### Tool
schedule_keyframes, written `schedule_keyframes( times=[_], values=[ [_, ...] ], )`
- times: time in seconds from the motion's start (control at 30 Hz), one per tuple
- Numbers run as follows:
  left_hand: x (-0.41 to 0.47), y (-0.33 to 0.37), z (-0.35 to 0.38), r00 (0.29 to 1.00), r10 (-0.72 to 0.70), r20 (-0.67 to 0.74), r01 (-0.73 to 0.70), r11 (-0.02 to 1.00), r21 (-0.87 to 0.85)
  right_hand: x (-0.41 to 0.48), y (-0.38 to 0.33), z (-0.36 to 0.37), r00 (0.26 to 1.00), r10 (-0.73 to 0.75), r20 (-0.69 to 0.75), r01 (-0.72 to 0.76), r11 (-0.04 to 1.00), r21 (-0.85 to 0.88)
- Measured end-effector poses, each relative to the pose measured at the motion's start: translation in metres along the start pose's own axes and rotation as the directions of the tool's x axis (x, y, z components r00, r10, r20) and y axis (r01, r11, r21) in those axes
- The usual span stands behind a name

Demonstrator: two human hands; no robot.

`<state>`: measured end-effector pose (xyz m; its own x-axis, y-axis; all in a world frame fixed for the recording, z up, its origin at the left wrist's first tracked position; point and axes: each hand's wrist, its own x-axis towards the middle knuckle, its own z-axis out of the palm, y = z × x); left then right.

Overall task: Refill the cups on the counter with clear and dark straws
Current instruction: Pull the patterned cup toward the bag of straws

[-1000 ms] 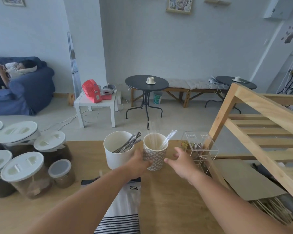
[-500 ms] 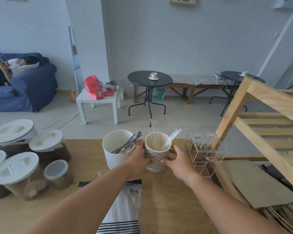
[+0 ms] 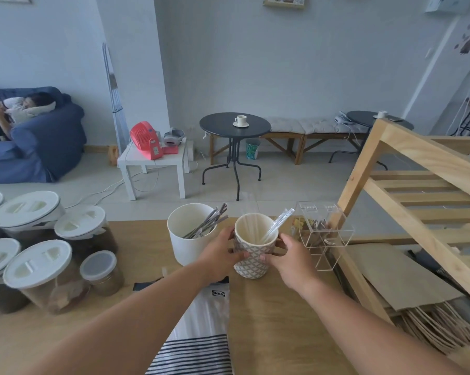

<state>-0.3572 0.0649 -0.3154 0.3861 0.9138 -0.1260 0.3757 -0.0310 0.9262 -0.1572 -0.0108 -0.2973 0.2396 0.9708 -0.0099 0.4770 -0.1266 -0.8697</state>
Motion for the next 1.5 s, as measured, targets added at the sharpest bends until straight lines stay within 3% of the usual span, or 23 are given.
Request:
schedule_keyframes(
  times=[0.6, 0.9, 1.07, 1.33, 1.4, 1.5],
  values=[
    [-0.111, 0.022, 0.04, 0.99, 0.021, 0.139, -0.055, 0.969, 0.242, -0.155, 0.006, -0.041, 0.996, 0.068, -0.056, -0.076, 0.984, -0.161],
    [-0.141, 0.017, 0.056, 0.981, 0.005, 0.194, -0.046, 0.977, 0.206, -0.193, 0.007, -0.04, 0.985, 0.171, -0.021, -0.17, 0.985, 0.027],
    [-0.142, 0.018, 0.058, 0.978, 0.007, 0.209, -0.047, 0.981, 0.187, -0.199, 0.004, -0.042, 0.984, 0.172, -0.047, -0.171, 0.985, 0.028],
    [-0.138, 0.016, 0.058, 0.97, 0.007, 0.244, -0.044, 0.988, 0.146, -0.203, 0.002, -0.043, 0.983, 0.176, -0.051, -0.18, 0.98, -0.083],
    [-0.136, 0.014, 0.05, 0.964, -0.01, 0.265, -0.044, 0.979, 0.197, -0.201, 0.0, -0.042, 0.975, 0.217, -0.048, -0.222, 0.952, -0.209],
    [-0.135, 0.002, 0.023, 0.985, -0.082, 0.154, 0.026, 0.943, 0.333, -0.198, -0.002, -0.04, 0.905, 0.417, 0.078, -0.311, 0.777, -0.548]
  ],
)
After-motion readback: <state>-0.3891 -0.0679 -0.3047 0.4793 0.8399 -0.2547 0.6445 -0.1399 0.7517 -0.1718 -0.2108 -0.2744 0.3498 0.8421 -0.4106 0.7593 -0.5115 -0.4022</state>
